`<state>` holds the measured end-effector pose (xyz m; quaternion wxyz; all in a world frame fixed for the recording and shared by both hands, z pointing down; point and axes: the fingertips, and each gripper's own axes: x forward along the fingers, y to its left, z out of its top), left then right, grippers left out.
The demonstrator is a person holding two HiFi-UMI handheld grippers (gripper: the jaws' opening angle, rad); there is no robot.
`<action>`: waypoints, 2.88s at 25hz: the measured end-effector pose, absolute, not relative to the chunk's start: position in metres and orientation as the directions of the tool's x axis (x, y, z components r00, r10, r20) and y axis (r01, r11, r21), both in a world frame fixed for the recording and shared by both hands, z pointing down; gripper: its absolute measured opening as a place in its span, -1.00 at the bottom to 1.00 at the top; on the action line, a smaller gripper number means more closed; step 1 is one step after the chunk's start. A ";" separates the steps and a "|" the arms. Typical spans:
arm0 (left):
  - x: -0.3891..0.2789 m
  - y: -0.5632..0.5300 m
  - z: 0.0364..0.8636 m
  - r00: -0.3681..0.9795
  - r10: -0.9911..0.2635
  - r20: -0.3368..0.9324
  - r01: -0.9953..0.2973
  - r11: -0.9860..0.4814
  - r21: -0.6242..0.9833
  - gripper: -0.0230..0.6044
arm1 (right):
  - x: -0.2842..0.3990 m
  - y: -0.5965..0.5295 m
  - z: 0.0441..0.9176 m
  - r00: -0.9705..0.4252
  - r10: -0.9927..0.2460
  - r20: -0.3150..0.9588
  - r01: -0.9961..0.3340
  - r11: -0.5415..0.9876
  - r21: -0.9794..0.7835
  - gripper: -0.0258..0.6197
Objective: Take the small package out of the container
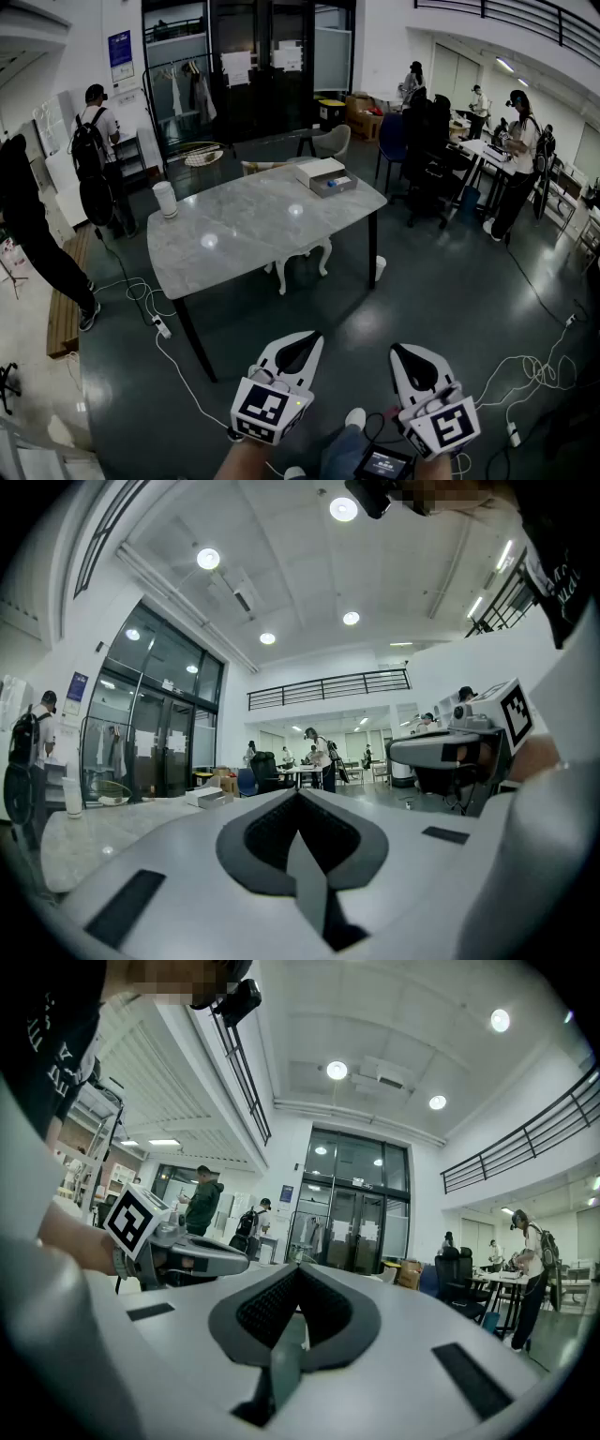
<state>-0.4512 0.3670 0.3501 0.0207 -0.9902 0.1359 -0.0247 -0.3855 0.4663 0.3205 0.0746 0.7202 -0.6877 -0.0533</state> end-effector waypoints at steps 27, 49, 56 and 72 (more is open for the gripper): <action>-0.242 0.270 0.318 0.936 -0.350 0.029 -0.348 -0.936 -0.060 -0.89 | -0.169 0.365 0.288 -0.028 -0.998 -0.051 -0.985 0.018 0.174 -0.84; -0.167 0.163 0.334 0.891 -0.453 0.002 -0.453 -0.891 0.034 -0.89 | -0.083 0.278 0.320 -0.097 -0.994 0.048 -0.965 0.106 0.240 -0.84; -0.119 0.075 0.338 0.885 -0.466 -0.012 -0.464 -0.883 0.072 -0.89 | -0.039 0.193 0.310 -0.113 -0.993 0.035 -0.961 0.118 0.250 -0.84; -0.037 -0.120 0.338 0.886 -0.463 0.013 -0.463 -0.882 0.085 -0.89 | 0.051 -0.009 0.305 -0.089 -0.990 0.110 -0.956 0.116 0.268 -0.84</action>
